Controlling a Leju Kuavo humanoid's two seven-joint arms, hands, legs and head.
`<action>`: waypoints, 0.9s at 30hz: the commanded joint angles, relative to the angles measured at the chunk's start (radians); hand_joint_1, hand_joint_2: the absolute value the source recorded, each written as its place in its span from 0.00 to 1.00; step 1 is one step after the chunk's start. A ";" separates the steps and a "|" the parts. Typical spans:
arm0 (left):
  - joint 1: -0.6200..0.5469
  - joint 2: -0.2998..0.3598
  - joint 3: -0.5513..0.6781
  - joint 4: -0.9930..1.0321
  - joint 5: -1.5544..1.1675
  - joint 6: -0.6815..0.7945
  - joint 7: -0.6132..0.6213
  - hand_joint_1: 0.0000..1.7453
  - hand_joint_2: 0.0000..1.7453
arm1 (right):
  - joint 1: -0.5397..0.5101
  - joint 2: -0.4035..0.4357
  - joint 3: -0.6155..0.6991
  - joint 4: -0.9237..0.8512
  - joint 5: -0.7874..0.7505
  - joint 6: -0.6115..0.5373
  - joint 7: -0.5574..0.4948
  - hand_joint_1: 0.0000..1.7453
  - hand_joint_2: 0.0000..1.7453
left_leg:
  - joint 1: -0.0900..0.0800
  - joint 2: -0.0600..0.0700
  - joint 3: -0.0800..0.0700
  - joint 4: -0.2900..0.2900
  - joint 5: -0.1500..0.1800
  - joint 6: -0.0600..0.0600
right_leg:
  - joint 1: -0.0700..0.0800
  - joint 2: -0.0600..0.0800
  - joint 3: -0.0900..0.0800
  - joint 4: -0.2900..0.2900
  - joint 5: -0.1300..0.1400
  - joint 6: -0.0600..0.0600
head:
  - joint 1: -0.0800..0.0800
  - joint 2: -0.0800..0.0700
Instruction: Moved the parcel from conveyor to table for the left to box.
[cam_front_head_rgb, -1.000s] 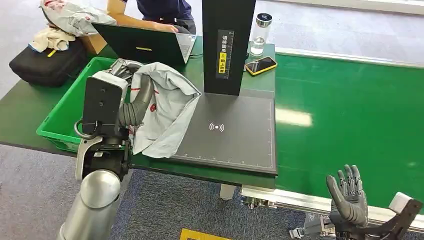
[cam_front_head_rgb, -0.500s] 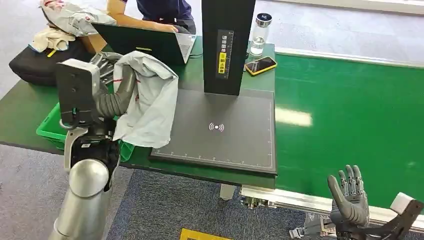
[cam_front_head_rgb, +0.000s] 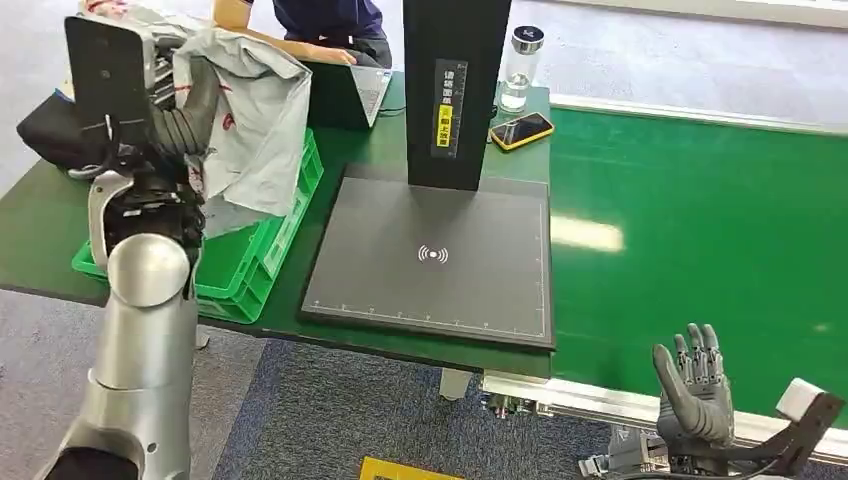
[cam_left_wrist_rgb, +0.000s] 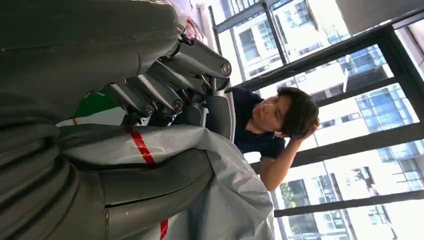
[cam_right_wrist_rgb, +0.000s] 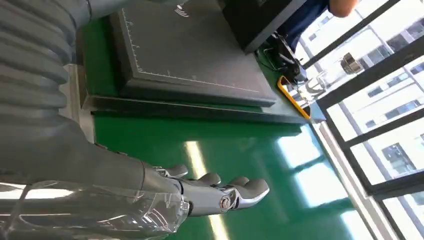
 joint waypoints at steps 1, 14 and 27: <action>-0.082 0.036 0.010 0.121 -0.002 -0.001 0.003 1.00 1.00 | -0.020 0.001 0.010 0.048 0.002 -0.001 0.001 0.00 1.00 | 0.001 0.002 0.003 -0.001 0.000 -0.001 | 0.001 0.002 0.003 -0.001 0.000 -0.003 | 0.000 0.000; -0.087 0.038 0.009 0.128 -0.001 0.004 0.006 1.00 1.00 | -0.019 0.000 0.013 0.048 0.002 0.000 0.001 0.00 1.00 | 0.001 0.001 0.002 -0.001 -0.001 -0.001 | 0.001 0.002 0.002 -0.001 0.000 -0.002 | 0.000 0.000; -0.255 0.129 0.138 0.487 -0.075 0.040 0.080 1.00 1.00 | -0.037 -0.007 0.028 0.061 0.007 0.009 0.003 0.00 1.00 | 0.001 0.004 0.004 -0.001 0.000 -0.002 | 0.002 0.004 0.003 -0.001 0.001 -0.003 | 0.000 0.000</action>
